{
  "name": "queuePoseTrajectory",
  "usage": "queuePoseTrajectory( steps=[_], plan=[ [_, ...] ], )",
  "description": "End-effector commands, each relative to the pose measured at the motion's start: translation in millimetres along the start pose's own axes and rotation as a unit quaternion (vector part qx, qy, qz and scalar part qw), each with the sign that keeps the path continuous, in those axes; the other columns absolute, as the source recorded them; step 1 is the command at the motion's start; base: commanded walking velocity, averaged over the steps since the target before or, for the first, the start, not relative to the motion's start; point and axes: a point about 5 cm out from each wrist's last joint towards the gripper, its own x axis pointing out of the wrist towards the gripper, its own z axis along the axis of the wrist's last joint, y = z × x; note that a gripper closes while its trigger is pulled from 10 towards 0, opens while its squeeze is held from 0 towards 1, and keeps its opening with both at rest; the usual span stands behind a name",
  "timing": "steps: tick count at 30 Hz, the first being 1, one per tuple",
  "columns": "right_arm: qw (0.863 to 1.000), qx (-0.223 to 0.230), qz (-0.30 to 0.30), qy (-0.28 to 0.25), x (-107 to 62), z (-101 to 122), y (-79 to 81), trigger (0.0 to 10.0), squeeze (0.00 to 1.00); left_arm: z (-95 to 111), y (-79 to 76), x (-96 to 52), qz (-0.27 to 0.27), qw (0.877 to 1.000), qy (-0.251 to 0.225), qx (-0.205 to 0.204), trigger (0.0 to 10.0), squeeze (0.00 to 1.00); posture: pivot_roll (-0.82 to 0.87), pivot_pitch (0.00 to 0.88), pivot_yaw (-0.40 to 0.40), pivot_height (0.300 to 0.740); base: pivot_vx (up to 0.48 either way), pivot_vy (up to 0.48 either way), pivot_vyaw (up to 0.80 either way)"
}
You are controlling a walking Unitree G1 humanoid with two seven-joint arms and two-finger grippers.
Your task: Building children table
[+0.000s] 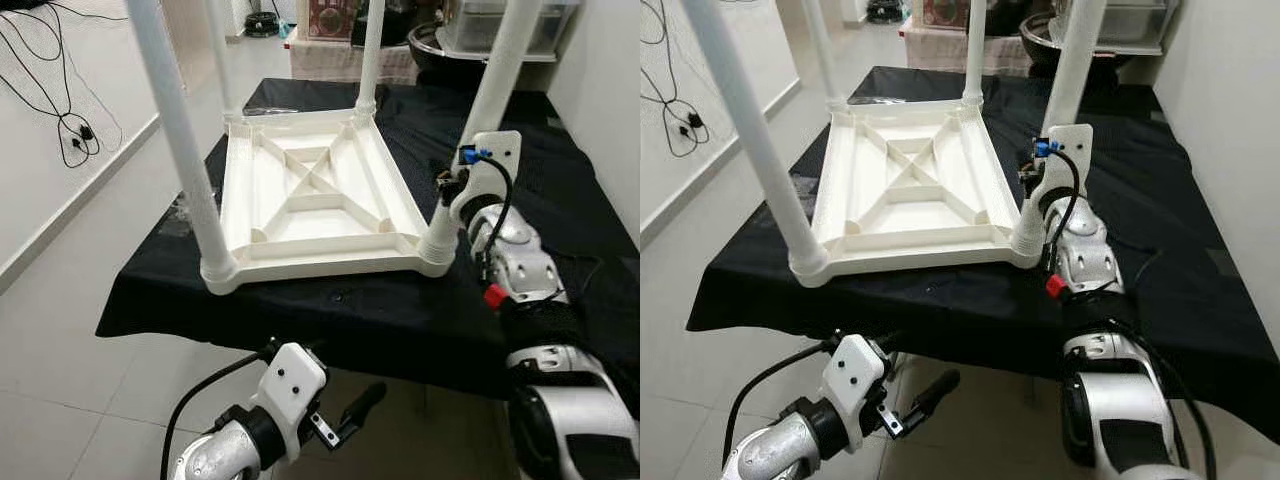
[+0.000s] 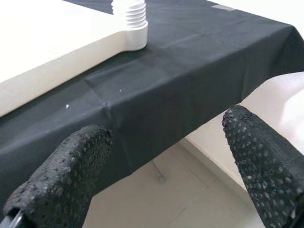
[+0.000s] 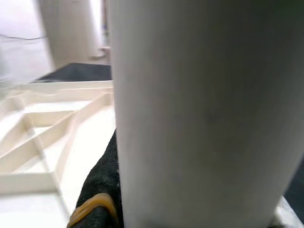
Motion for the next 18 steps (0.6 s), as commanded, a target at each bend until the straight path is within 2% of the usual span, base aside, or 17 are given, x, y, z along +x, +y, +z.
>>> queuePoseTrajectory(
  steps=[1, 3, 6, 8, 9, 11, 12, 14, 16, 17, 18],
  plan=[
    [0.996, 0.001, -0.058, 0.061, -6.6, -27.7, -3.3, 10.0, 0.0, -4.2, 0.3, -0.9, 0.001, 1.0, 0.009, 0.005, 10.0, 0.0, 0.08, 0.148, 0.021, 0.74, 0.0, 0.0, 0.0],
    [0.993, 0.013, -0.091, 0.07, -8.5, -30.9, 0.4, 10.0, 0.0, -4.4, 0.3, -0.8, 0.001, 1.0, 0.009, 0.004, 10.0, 0.0, 0.08, 0.148, 0.022, 0.74, 0.0, 0.0, 0.0],
    [0.99, 0.006, -0.123, 0.07, -9.0, -30.8, 3.5, 10.0, 0.0, -4.4, 0.4, -0.5, 0.0, 1.0, 0.009, 0.004, 10.0, 0.0, 0.09, 0.148, 0.02, 0.74, 0.0, 0.0, 0.0],
    [0.984, 0.013, -0.162, 0.077, -8.6, -30.1, 7.7, 10.0, 0.0, -4.6, 0.6, -0.3, 0.0, 1.0, 0.009, 0.004, 10.0, 0.0, 0.09, 0.146, 0.02, 0.74, 0.0, 0.0, 0.0],
    [0.984, 0.013, -0.162, 0.077, -8.6, -30.1, 7.7, 10.0, 0.0, -4.6, 0.6, -0.3, 0.0, 1.0, 0.009, 0.004, 10.0, 0.0, 0.09, 0.146, 0.02, 0.74, 0.0, 0.0, 0.0],
    [0.975, 0.019, -0.204, 0.09, -8.3, -29.6, 15.9, 10.0, 0.0, -4.8, 1.0, -0.3, 0.001, 1.0, 0.009, 0.005, 10.0, 0.0, 0.09, 0.151, 0.017, 0.74, 0.0, 0.0, 0.0],
    [0.975, 0.019, -0.204, 0.09, -8.3, -29.6, 15.9, 10.0, 0.0, -4.8, 1.0, -0.3, 0.001, 1.0, 0.009, 0.005, 10.0, 0.0, 0.09, 0.151, 0.017, 0.74, 0.0, 0.0, 0.0],
    [0.96, -0.01, -0.262, 0.094, -7.9, -23.1, 23.9, 10.0, 0.0, -4.7, 1.1, 0.0, 0.002, 1.0, 0.009, 0.005, 10.0, 0.0, 0.09, 0.151, 0.015, 0.74, 0.0, 0.0, 0.0],
    [0.955, -0.009, -0.282, 0.091, -7.8, -20.4, 27.5, 10.0, 0.0, -4.7, 1.0, 0.1, 0.001, 1.0, 0.009, 0.005, 10.0, 0.0, 0.09, 0.151, 0.015, 0.74, 0.0, 0.0, 0.0],
    [0.943, -0.02, -0.321, 0.085, -9.1, -16.2, 31.0, 10.0, 0.0, -4.6, 1.0, 0.3, 0.001, 1.0, 0.009, 0.005, 10.0, 0.0, 0.09, 0.151, 0.014, 0.74, 0.0, 0.0, 0.0],
    [0.943, -0.02, -0.321, 0.085, -9.1, -16.2, 31.0, 10.0, 0.0, -4.6, 1.0, 0.3, 0.001, 1.0, 0.009, 0.005, 10.0, 0.0, 0.09, 0.151, 0.014, 0.74, 0.0, 0.0, 0.0]
  ],
)
